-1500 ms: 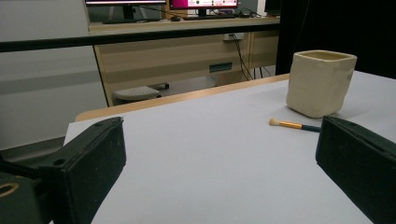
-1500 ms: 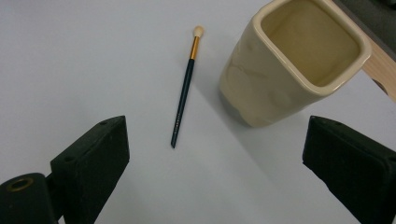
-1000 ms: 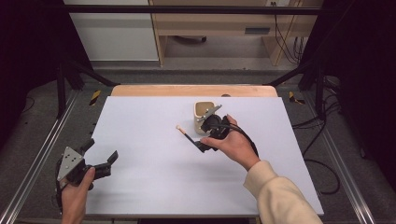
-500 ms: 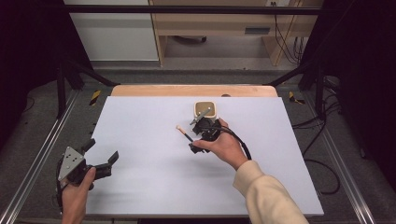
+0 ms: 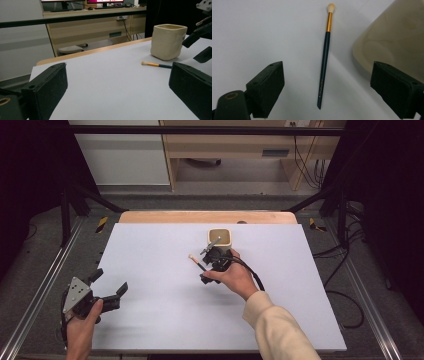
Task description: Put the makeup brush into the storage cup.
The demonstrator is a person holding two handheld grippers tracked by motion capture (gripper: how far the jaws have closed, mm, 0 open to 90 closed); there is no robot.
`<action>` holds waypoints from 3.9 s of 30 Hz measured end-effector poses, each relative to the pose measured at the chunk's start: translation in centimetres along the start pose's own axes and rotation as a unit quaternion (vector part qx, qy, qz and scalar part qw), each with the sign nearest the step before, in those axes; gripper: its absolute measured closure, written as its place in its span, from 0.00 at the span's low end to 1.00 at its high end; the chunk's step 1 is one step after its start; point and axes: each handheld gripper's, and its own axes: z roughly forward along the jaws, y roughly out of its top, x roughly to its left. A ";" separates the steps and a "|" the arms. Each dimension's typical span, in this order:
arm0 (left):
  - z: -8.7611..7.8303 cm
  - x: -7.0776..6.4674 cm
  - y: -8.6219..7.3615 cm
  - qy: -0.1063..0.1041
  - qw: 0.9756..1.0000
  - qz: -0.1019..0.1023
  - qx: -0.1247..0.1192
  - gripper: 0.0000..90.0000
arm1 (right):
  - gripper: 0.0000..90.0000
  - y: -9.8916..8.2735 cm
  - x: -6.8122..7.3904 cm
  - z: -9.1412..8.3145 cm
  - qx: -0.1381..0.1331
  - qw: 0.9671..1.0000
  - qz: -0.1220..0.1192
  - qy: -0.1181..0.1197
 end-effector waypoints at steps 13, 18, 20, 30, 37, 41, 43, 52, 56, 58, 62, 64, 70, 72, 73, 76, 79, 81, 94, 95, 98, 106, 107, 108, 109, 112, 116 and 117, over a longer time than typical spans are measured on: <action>0.0 0.0 0.0 -0.002 1.000 0.001 0.002 0.01 | 0.22 0.0 0.0 1.7 0.002 1.000 0.030 0.005; 0.1 -0.1 0.0 -0.003 1.000 0.002 0.002 0.01 | 0.24 0.1 0.3 2.0 0.001 0.999 0.034 0.006; 0.1 -0.1 0.0 -0.003 1.000 0.002 0.002 0.01 | 0.24 0.2 0.3 2.1 0.002 0.999 0.033 0.004; 0.1 -0.1 0.0 -0.005 1.000 0.003 0.002 0.01 | 0.25 0.3 0.7 2.7 0.002 0.999 0.041 0.000; 0.1 -0.1 0.0 -0.006 1.000 0.004 0.003 0.02 | 0.34 0.3 0.7 3.2 0.004 0.999 0.042 -0.012; 0.1 -0.1 0.0 -0.005 1.000 0.004 0.003 0.02 | 0.40 0.3 0.8 3.3 -0.002 0.999 0.050 -0.018; 0.1 -0.1 0.0 -0.006 1.000 0.004 0.003 0.02 | 0.43 0.4 0.8 3.4 -0.007 0.999 0.050 -0.020; 0.1 -0.1 0.0 -0.006 1.000 0.008 0.006 0.02 | 0.58 0.2 0.9 3.8 -0.021 0.998 0.056 -0.025; 0.1 -0.1 0.0 -0.006 1.000 0.008 0.005 0.02 | 0.63 0.2 1.0 3.9 -0.027 0.998 0.058 -0.025; 0.1 -0.1 0.0 -0.004 1.000 0.008 0.006 0.02 | 0.68 0.2 1.0 4.0 -0.029 0.998 0.060 -0.023; 0.1 -0.1 0.0 -0.004 1.000 0.006 0.004 0.02 | 0.72 0.1 1.1 4.2 -0.026 0.998 0.062 -0.021; 0.1 -0.1 0.0 -0.004 1.000 0.006 0.004 0.02 | 0.73 0.0 1.0 4.2 -0.030 0.997 0.064 -0.023; 0.1 -0.1 0.0 -0.005 1.000 0.009 0.006 0.02 | 0.76 -0.7 0.6 4.4 -0.041 0.996 0.077 -0.023; 0.1 -0.1 0.0 -0.005 1.000 0.009 0.006 0.02 | 0.76 -0.9 0.4 4.4 -0.045 0.996 0.078 -0.021; 0.1 -0.1 0.0 -0.005 1.000 0.009 0.007 0.02 | 0.76 -0.9 0.4 4.3 -0.047 0.995 0.081 -0.020; 0.1 -0.2 0.0 -0.005 1.000 0.009 0.007 0.03 | 0.77 -1.0 0.3 4.3 -0.056 0.995 0.084 -0.015; 0.1 -0.2 0.0 -0.005 1.000 0.010 0.007 0.02 | 0.78 -0.9 0.3 4.4 -0.057 0.995 0.087 -0.014; 0.1 -0.2 0.0 -0.005 1.000 0.009 0.007 0.03 | 0.78 -1.0 0.3 4.5 -0.055 0.994 0.090 -0.014; 0.1 -0.2 0.0 -0.005 1.000 0.010 0.007 0.03 | 0.83 -1.0 0.1 4.9 -0.051 0.994 0.093 -0.007; 0.1 -0.2 0.0 -0.005 1.000 0.010 0.007 0.03 | 0.83 -1.0 0.1 4.9 -0.050 0.994 0.096 -0.006; 0.1 -0.1 0.0 -0.005 1.000 0.010 0.007 0.03 | 0.86 -1.0 0.1 5.0 -0.049 0.994 0.097 -0.002; 0.0 -0.1 0.1 -0.002 1.000 0.011 0.004 0.03 | 0.92 -1.1 -0.1 4.9 -0.045 0.994 0.103 0.004; 0.0 -0.1 0.1 0.000 1.000 0.011 0.003 0.03 | 0.92 -1.1 -0.1 4.9 -0.044 0.993 0.105 0.006; 0.0 -0.1 0.2 0.001 1.000 0.011 0.002 0.03 | 0.93 -1.1 -0.1 4.9 -0.044 0.993 0.111 0.008; -0.1 -0.1 0.2 0.003 1.000 0.010 0.000 0.03 | 0.93 -1.1 -0.1 4.9 -0.044 0.992 0.114 0.009; -0.1 0.0 0.2 0.005 1.000 0.008 0.000 0.03 | 0.93 -1.1 -0.2 4.9 -0.046 0.993 0.109 0.010; -0.1 0.0 0.2 0.006 1.000 0.009 -0.001 0.03 | 0.93 -1.1 -0.1 4.6 -0.052 0.993 0.104 0.013; -0.1 -0.1 0.3 0.005 1.000 0.009 -0.002 0.03 | 0.93 -1.0 0.0 4.5 -0.056 0.992 0.108 0.015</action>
